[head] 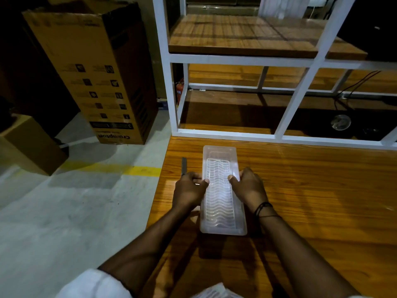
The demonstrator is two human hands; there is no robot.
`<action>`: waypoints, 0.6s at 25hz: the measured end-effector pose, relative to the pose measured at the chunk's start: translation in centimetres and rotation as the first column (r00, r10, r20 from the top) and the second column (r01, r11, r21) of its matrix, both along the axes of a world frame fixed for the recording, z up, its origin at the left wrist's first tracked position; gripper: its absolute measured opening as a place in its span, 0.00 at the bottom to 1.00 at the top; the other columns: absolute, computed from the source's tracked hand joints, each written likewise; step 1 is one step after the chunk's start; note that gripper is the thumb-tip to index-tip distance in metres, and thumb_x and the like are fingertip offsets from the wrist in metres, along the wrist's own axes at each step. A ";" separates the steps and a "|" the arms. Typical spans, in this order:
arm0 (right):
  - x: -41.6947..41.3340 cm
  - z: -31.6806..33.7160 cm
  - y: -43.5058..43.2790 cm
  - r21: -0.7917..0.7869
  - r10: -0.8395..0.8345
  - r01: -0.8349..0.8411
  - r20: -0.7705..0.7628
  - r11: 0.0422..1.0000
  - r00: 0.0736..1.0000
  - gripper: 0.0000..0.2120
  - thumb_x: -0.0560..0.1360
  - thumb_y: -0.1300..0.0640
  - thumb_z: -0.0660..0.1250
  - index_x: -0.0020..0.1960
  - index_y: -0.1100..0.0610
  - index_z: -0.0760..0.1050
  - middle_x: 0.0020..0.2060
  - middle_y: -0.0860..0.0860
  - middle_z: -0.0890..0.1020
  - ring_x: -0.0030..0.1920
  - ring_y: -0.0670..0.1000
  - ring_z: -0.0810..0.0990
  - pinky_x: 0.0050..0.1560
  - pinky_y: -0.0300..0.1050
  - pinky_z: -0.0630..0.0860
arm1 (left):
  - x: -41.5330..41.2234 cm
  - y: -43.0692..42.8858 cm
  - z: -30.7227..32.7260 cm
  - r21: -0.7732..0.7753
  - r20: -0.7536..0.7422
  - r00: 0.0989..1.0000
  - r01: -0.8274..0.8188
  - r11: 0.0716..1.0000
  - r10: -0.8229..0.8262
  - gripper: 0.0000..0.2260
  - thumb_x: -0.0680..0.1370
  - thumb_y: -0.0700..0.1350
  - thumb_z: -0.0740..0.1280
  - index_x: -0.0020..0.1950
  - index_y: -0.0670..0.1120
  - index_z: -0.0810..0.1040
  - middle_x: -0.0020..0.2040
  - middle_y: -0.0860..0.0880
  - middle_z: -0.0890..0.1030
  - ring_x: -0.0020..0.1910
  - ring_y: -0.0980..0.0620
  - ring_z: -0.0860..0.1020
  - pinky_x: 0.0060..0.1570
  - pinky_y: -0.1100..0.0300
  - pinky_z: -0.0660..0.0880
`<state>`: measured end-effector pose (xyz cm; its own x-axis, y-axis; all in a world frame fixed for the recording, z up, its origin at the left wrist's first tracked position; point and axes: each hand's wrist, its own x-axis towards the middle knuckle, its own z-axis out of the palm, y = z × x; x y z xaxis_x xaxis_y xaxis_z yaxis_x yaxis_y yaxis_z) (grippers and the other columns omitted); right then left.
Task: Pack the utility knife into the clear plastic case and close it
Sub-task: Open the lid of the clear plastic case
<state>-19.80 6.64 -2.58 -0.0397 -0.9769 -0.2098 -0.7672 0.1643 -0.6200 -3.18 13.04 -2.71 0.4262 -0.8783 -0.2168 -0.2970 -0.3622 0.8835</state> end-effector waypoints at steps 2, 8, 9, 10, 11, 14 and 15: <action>0.3 0.4 0.2 -0.004 -0.018 0.018 -0.018 1.000 1.000 0.22 0.78 0.44 0.67 0.59 0.62 0.73 0.60 0.61 0.80 0.59 0.64 0.78 0.48 0.49 0.72 | -0.3 0.4 0.4 -0.018 0.077 0.996 0.036 0.999 -0.035 0.15 0.77 0.50 0.74 0.60 0.46 0.81 0.54 0.49 0.85 0.53 0.49 0.83 0.54 0.48 0.83; 1.1 1.3 1.6 -0.060 -0.009 -0.001 -0.158 0.998 0.987 0.26 0.79 0.45 0.64 0.70 0.60 0.65 0.66 0.61 0.75 0.66 0.63 0.74 0.57 0.56 0.75 | -1.0 1.2 1.2 -0.084 0.209 0.975 0.098 0.992 -0.079 0.12 0.79 0.48 0.72 0.62 0.48 0.84 0.57 0.49 0.87 0.54 0.51 0.84 0.55 0.54 0.81; 1.2 1.3 1.8 -0.103 0.001 -0.020 -0.178 0.994 0.984 0.26 0.79 0.47 0.65 0.71 0.59 0.64 0.66 0.61 0.75 0.65 0.64 0.75 0.56 0.56 0.75 | -1.0 1.3 1.2 -0.093 0.199 0.977 0.095 0.991 -0.075 0.12 0.80 0.47 0.71 0.62 0.47 0.85 0.58 0.49 0.87 0.54 0.51 0.84 0.56 0.54 0.81; 1.4 1.3 2.0 -0.148 0.028 -0.063 -0.224 0.987 0.974 0.26 0.79 0.48 0.65 0.72 0.58 0.63 0.65 0.61 0.75 0.64 0.64 0.75 0.55 0.56 0.76 | -0.9 1.3 1.4 -0.094 0.184 0.980 0.097 0.991 -0.078 0.12 0.80 0.47 0.71 0.62 0.47 0.85 0.58 0.49 0.87 0.55 0.51 0.84 0.57 0.54 0.80; 1.5 1.4 2.3 -0.182 0.061 -0.117 -0.290 0.976 0.955 0.24 0.80 0.50 0.64 0.72 0.57 0.63 0.65 0.61 0.74 0.64 0.64 0.74 0.56 0.56 0.76 | -0.7 1.3 1.4 -0.093 0.162 0.983 0.103 0.990 -0.087 0.11 0.81 0.46 0.69 0.61 0.47 0.85 0.58 0.49 0.87 0.55 0.52 0.84 0.57 0.53 0.80; 2.3 2.2 3.6 -0.201 0.144 -0.254 -0.442 0.946 0.886 0.22 0.79 0.47 0.62 0.69 0.56 0.68 0.68 0.61 0.70 0.65 0.63 0.70 0.57 0.55 0.74 | 0.0 0.9 1.5 -0.030 -0.102 0.992 0.070 0.997 -0.073 0.13 0.84 0.46 0.62 0.50 0.47 0.87 0.48 0.48 0.89 0.44 0.52 0.86 0.47 0.51 0.84; 2.6 2.6 4.3 -0.174 0.184 -0.299 -0.483 0.938 0.856 0.24 0.78 0.43 0.62 0.68 0.56 0.69 0.69 0.61 0.69 0.66 0.64 0.69 0.58 0.56 0.74 | 0.1 0.8 2.0 0.024 -0.233 0.972 0.050 0.998 -0.043 0.15 0.85 0.45 0.61 0.47 0.45 0.86 0.44 0.47 0.88 0.38 0.52 0.86 0.39 0.55 0.83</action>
